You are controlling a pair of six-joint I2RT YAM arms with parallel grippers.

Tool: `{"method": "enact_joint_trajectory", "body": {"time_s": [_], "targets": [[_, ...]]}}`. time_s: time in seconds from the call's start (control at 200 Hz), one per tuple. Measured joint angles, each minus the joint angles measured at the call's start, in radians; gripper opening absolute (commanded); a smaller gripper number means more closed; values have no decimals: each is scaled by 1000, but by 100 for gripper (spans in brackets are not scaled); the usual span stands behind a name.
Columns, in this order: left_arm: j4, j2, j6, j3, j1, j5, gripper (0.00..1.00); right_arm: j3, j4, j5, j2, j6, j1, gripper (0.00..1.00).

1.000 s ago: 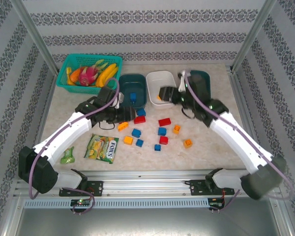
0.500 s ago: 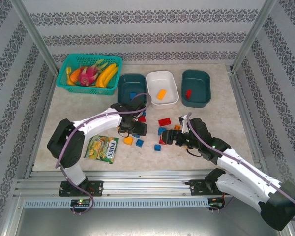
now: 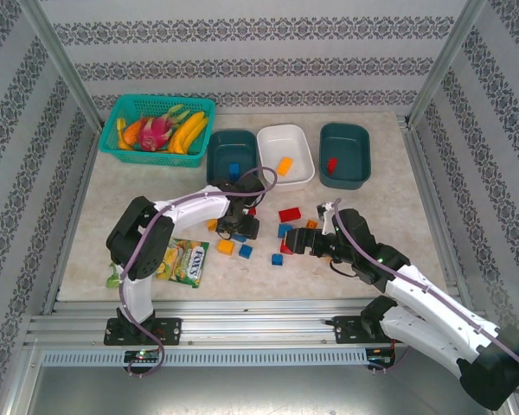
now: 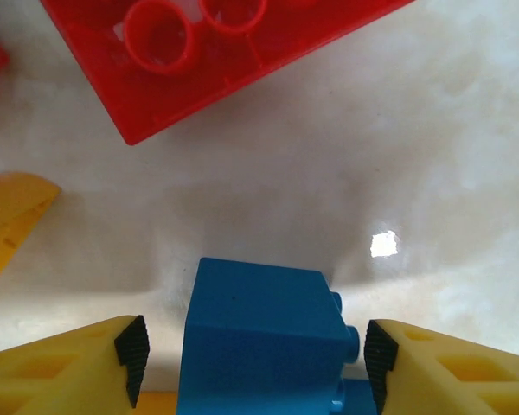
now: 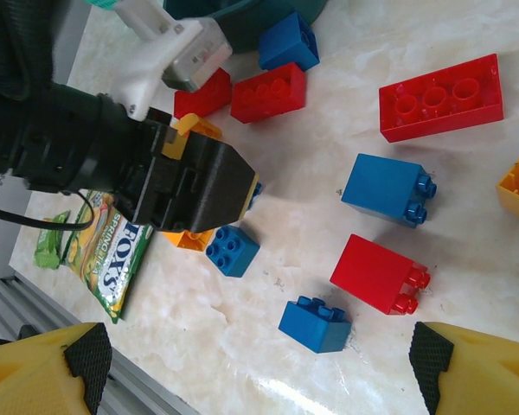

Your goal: Sort the legos into containers by color

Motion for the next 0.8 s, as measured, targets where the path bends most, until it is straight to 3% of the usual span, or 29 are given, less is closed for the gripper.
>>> {"method": "enact_joint_trajectory", "body": {"time_s": [0.175, 0.355, 0.525, 0.799], "targets": [[1, 12, -1, -2, 0, 3, 42, 0, -8, 0, -13, 4, -7, 91], [-26, 8, 0, 32, 0, -16, 40, 8, -21, 0, -13, 8, -14, 90], [-112, -29, 3, 227, 24, -43, 40, 85, -43, 13, 2, -3, -14, 90], [-189, 31, 57, 553, 203, -53, 40, 292, 5, 75, 212, -47, -14, 90]]}}
